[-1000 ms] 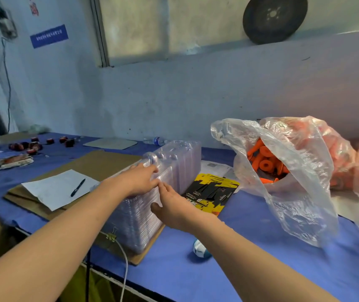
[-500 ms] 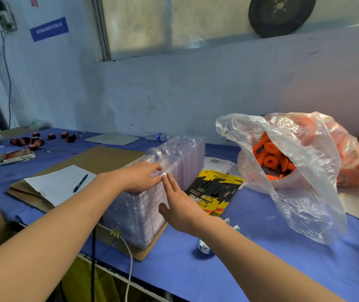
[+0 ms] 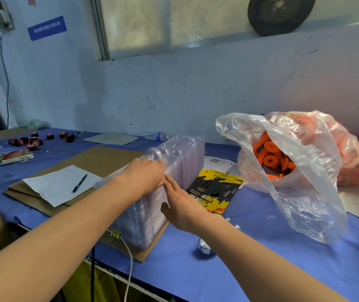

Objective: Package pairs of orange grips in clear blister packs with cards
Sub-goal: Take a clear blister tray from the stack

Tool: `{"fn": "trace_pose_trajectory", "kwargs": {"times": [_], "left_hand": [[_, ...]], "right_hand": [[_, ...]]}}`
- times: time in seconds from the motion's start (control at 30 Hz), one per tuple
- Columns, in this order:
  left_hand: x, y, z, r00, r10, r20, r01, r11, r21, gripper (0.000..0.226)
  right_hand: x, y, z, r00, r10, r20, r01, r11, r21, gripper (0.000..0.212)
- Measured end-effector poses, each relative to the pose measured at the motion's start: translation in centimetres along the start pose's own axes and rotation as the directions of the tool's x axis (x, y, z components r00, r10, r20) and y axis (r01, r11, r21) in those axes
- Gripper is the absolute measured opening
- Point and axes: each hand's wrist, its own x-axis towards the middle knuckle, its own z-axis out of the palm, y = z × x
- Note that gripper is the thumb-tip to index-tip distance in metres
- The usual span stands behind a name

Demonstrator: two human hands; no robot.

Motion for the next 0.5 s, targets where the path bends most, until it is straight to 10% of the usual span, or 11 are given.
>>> {"fn": "trace_pose_trajectory", "kwargs": {"times": [0.33, 0.5], "left_hand": [[0.9, -4.5, -4.6, 0.896, -0.338, -0.290, 0.353, 0.936, 0.001, 0.014], [-0.1, -8.4, -12.1, 0.689, -0.394, -0.609, 0.345, 0.916, -0.202, 0.028]], "right_hand": [[1.3, 0.4, -2.1, 0.993, 0.063, -0.095, -0.056, 0.995, 0.082, 0.058], [2.5, 0.5, -7.5, 0.907, 0.270, -0.324, -0.111, 0.894, 0.433, 0.069]]}}
